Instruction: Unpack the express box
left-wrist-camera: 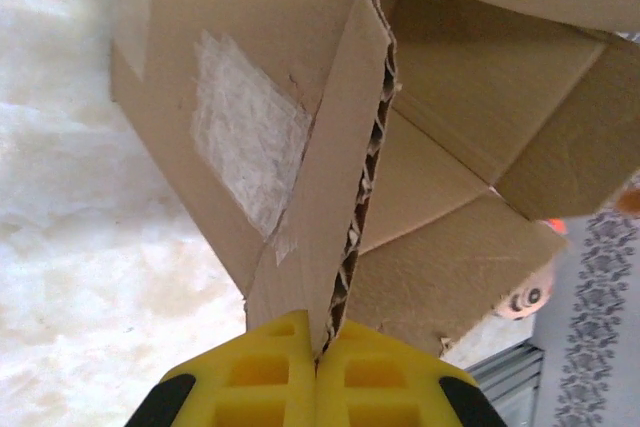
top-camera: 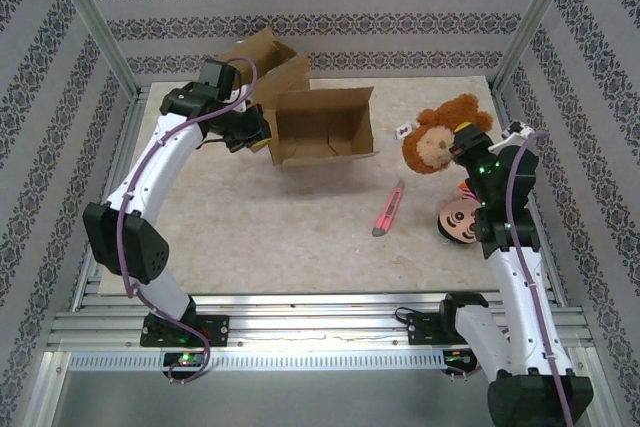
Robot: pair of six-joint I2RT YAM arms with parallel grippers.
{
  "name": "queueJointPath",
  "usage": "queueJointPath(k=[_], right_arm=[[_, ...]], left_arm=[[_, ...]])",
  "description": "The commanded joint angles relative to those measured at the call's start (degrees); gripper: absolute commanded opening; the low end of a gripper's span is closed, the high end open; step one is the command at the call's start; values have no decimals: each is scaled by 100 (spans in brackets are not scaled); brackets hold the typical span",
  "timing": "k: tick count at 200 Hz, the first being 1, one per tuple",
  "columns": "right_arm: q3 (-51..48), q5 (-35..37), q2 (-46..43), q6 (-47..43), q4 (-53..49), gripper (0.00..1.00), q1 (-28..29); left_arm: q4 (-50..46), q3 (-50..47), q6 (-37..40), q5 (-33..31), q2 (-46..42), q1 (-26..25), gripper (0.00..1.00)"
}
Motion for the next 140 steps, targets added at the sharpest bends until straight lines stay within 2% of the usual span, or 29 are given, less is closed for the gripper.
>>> queueJointPath(k=[1,29,68,112,122,140], right_arm=[[215,-712,-2,289,-103,0,-366],[285,-1000,153,281,-231,0,-638],[396,-1164,415,169,-373,0,-706],[431,-1235,657,-23,-428,0,-740],[415,-1228,710,-79,-439,0,-742],[380,-1201,803,-149,-434,0,-742]], left_arm=[[899,-321,-823,349,-287,197,0],[1580,-811,-1463,531,-435,268,0],[2658,-1626,-2357,664,-635,294,0],[2918,-1841,-2526,623,-653,306,36],[2951,-1830,-2538,630,-637,320,50],[3027,-1761,-2538,682,-569,336,55]])
